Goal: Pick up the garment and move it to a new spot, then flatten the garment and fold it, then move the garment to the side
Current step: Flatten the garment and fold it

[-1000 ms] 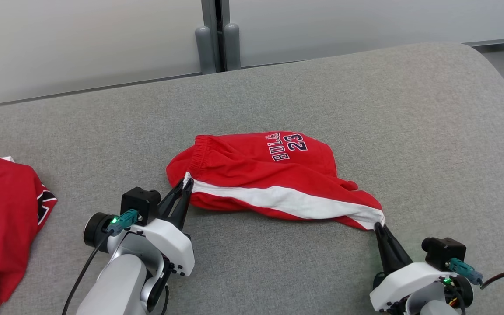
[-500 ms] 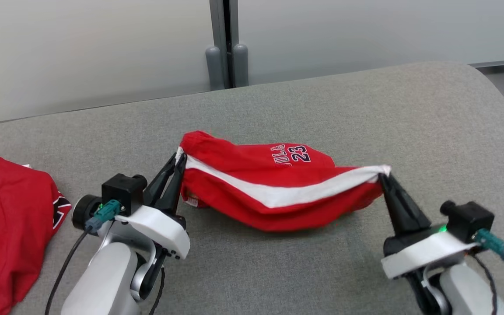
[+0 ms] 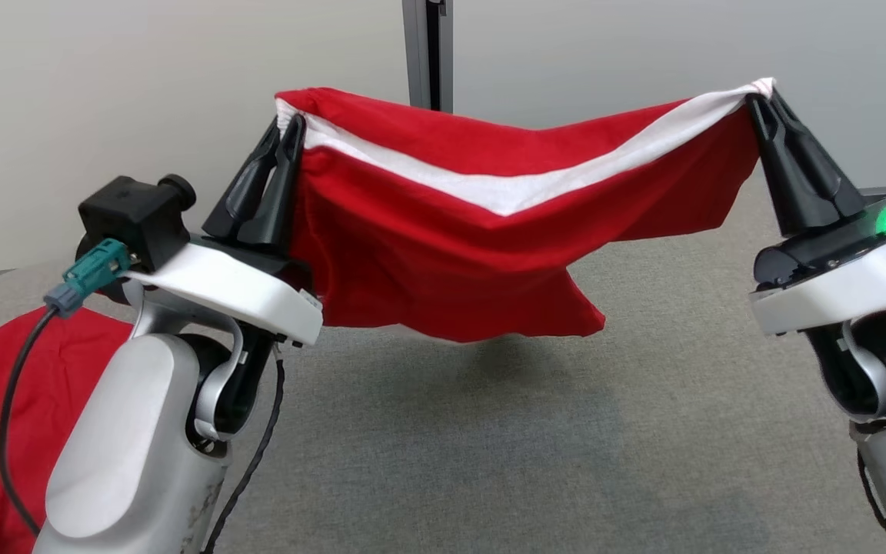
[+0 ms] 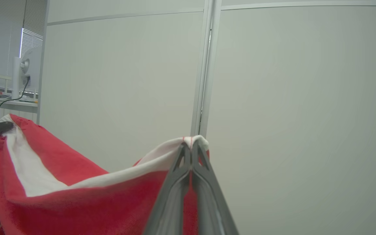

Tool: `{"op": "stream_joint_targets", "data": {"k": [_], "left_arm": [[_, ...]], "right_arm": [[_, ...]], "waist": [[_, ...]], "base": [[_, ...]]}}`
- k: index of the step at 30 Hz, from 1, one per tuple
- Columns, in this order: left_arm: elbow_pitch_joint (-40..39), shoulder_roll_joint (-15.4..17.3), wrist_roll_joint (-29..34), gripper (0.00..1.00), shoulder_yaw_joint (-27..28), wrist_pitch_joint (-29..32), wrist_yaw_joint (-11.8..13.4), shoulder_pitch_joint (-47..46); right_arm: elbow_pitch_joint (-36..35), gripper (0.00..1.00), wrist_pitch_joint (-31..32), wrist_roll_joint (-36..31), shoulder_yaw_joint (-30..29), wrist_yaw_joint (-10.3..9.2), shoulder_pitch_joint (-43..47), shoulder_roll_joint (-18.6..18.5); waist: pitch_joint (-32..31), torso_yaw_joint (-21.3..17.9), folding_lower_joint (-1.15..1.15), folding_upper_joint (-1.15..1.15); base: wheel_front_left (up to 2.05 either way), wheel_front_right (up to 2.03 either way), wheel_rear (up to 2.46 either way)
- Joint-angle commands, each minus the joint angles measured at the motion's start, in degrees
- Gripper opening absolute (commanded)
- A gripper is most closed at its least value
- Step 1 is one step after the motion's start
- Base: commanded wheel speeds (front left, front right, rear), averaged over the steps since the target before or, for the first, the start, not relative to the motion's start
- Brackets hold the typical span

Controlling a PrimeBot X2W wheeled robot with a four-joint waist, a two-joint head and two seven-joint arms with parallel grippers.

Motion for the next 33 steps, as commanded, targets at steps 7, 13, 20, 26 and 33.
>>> {"op": "stream_joint_targets", "data": {"k": [7, 13, 20, 26, 33], "left_arm": [[-4.8, -0.1, -0.4, 0.00, 1.6, 0.7, 3.3, 1.4], [-7.7, 0.0, -0.6, 0.00, 1.1, 1.9, 4.5, 4.3], [-7.6, 1.4, -1.1, 0.00, 1.3, 4.1, 4.0, 1.9], [-3.0, 1.4, -3.3, 0.00, 2.0, 7.6, 1.9, -8.2], [10.0, 0.8, -1.0, 0.00, 1.7, 6.5, -1.3, -29.7]], "right_arm": [[-2.0, 0.00, 5.0, -1.3, -5.8, -0.02, 1.6, 1.4], [-3.8, 0.00, 8.8, -1.4, -9.0, -0.02, 5.2, 3.8], [-5.5, 0.00, 12.7, -1.1, -10.3, -0.02, 2.5, 4.7], [-2.8, 0.00, 13.3, -0.7, -9.1, -0.01, -7.7, 2.4], [7.5, 0.00, 6.5, -2.8, -6.6, -0.02, -27.8, -1.1]], "waist": [[-2.1, 1.7, 0.00, 0.00], [-2.1, 2.2, 0.00, 0.00], [1.0, 1.1, 0.00, 0.00], [9.1, -0.6, 0.00, 0.00], [21.5, -1.4, 0.00, 0.00]], "base": [[0.00, 0.00, 0.00], [0.00, 0.00, 0.00], [0.00, 0.00, 0.00], [0.00, 0.00, 0.00], [0.00, 0.00, 0.00]]}}
